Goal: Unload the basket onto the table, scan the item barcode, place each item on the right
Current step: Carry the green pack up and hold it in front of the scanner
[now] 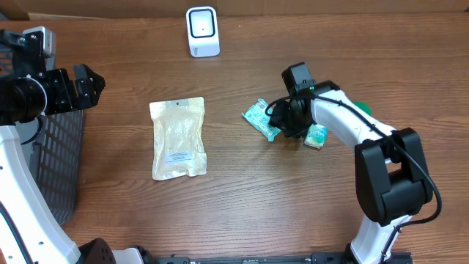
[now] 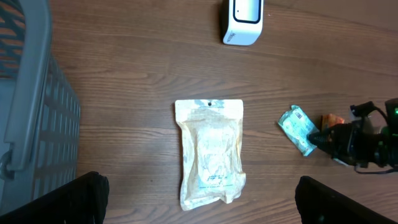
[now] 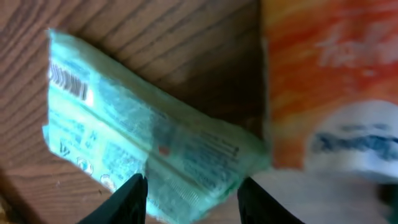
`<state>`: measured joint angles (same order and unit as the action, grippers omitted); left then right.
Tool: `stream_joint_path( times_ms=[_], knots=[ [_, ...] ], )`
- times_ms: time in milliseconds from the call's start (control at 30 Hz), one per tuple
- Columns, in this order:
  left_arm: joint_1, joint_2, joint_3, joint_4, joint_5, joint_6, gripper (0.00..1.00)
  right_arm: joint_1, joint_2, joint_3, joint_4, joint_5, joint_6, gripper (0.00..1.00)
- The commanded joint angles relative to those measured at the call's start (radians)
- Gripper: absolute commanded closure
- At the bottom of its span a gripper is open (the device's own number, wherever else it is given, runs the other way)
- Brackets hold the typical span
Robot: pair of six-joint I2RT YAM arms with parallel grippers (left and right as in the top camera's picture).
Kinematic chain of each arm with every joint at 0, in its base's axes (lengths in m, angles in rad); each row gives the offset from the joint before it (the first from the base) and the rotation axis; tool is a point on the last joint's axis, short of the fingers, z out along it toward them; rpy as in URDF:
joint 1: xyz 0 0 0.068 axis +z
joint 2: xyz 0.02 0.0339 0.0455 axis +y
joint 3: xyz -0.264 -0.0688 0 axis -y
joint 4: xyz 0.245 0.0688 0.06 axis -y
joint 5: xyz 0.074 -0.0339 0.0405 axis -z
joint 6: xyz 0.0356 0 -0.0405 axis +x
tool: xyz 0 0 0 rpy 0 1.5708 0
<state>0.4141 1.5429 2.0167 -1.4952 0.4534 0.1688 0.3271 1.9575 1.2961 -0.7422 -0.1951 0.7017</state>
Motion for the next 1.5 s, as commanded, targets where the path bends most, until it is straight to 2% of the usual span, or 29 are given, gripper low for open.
stream_joint_path(
  times_ms=[0, 200, 267, 300, 467, 600, 833, 1200, 1367, 1467],
  knots=[
    [0.002, -0.019, 0.006, 0.003, 0.014, 0.026, 0.0, -0.002, 0.011, -0.053, 0.061, -0.032, 0.072, 0.64],
    [0.002, -0.019, 0.006, 0.003, 0.014, 0.026, 0.0, -0.002, 0.03, -0.072, 0.101, -0.027, 0.052, 0.96],
    [0.002, -0.019, 0.006, 0.003, 0.014, 0.026, 0.0, -0.002, 0.02, -0.063, 0.119, -0.063, -0.014, 0.96],
    [0.002, -0.019, 0.006, 0.003, 0.014, 0.026, 0.01, -0.002, 0.005, -0.041, 0.123, -0.126, -0.105, 0.96],
    [0.002, -0.019, 0.006, 0.003, 0.014, 0.026, 0.01, -0.016, -0.076, 0.045, 0.096, -0.397, -0.278, 0.96],
    [0.002, -0.019, 0.006, 0.003, 0.014, 0.026, 0.0, -0.044, -0.163, 0.122, 0.005, -0.539, -0.402, 0.96],
    [0.002, -0.019, 0.006, 0.003, 0.014, 0.026, 0.0, -0.053, -0.282, 0.188, -0.159, -0.54, -0.513, 0.96],
    [0.002, -0.019, 0.006, 0.003, 0.014, 0.026, 0.0, -0.053, -0.344, 0.188, -0.211, -0.52, -0.527, 0.96],
    [0.002, -0.019, 0.006, 0.003, 0.014, 0.026, 0.0, -0.043, -0.337, 0.237, -0.214, -0.336, -0.458, 0.96],
    [0.002, -0.019, 0.006, 0.003, 0.014, 0.026, 0.0, -0.023, -0.292, 0.358, -0.245, -0.213, -0.44, 0.96]
  ],
)
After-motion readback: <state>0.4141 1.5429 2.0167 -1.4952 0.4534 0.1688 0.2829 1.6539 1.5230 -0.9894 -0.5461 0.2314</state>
